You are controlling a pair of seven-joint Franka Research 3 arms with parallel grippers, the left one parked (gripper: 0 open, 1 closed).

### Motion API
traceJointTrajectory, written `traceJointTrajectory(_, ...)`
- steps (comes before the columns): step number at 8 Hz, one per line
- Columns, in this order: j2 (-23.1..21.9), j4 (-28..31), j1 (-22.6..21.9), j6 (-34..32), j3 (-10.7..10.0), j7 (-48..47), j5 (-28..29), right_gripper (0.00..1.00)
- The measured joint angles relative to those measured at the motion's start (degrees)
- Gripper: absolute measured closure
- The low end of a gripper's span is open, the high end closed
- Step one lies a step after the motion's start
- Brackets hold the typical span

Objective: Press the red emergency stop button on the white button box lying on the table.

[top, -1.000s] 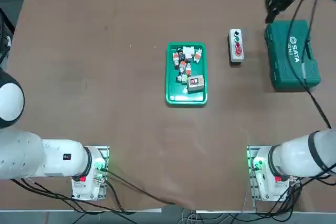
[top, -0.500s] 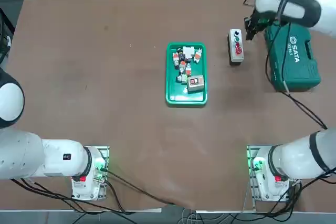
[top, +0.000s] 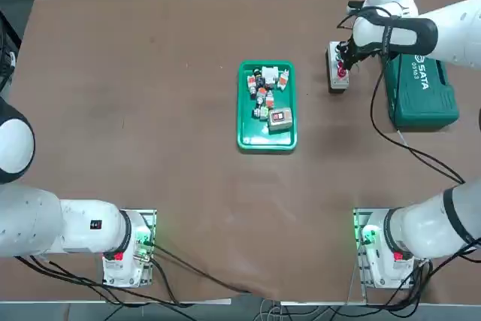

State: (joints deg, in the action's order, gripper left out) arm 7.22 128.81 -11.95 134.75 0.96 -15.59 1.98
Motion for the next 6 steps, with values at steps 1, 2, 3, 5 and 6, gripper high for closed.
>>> traceJointTrajectory(1, 0.3, 0.0, 0.0, 0.6, 0.0, 0.0, 0.0, 0.98)
traceJointTrajectory(2, 0.7, 0.0, 0.0, 1.4, 0.0, 0.0, 0.0, 0.98)
traceJointTrajectory(3, 1.2, 0.1, 0.0, 2.2, 0.0, 0.0, 0.0, 0.98)
traceJointTrajectory(5, 2.6, 0.1, 0.0, 4.0, 0.0, 0.0, 0.0, 0.98)
traceJointTrajectory(6, 3.1, 0.1, 0.0, 4.4, 0.0, 0.0, 0.0, 0.98)
